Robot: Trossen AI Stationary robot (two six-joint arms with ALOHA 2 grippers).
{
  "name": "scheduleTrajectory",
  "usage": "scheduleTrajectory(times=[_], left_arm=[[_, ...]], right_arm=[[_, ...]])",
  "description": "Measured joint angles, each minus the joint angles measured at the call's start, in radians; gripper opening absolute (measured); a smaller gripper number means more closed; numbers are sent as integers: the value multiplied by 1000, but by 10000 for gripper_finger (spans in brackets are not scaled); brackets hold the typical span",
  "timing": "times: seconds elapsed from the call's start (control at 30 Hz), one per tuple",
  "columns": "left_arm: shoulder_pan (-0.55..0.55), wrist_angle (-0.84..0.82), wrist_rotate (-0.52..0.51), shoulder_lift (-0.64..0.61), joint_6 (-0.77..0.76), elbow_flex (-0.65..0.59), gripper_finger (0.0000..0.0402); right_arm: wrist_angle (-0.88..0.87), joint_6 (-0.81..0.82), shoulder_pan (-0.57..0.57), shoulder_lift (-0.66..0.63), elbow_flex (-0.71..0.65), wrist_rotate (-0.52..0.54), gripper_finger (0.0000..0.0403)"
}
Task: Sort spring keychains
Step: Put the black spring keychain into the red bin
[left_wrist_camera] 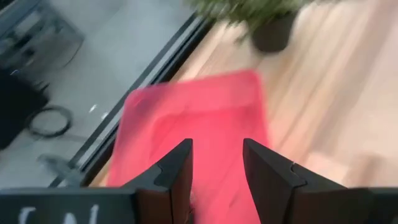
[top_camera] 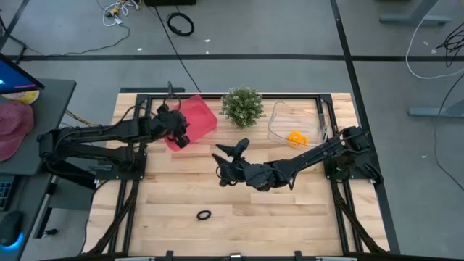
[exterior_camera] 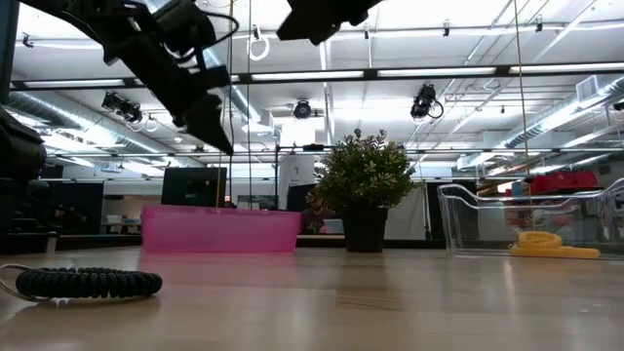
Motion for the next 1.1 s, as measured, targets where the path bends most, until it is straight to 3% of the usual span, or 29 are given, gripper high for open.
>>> scheduleTrajectory(times=[0.2, 0.47, 0.6, 0.83, 1.1], left_arm=[[-41, 3, 44, -131, 4, 0, 145], [-122, -6, 76, -321, 15, 0, 144], [-151, -26, 77, -385, 14, 0, 144], [-169, -48, 77, -444, 14, 0, 144], [-168, -61, 77, -449, 13, 0, 144]], right_arm=[[-112, 213, -18, -24, 2, -270, 185], [-603, 517, -40, 13, 218, -603, 185], [-696, 613, -39, 52, 275, -763, 185], [-733, 687, -63, 155, 310, -923, 185], [-858, 689, -71, 360, 502, -1046, 185]])
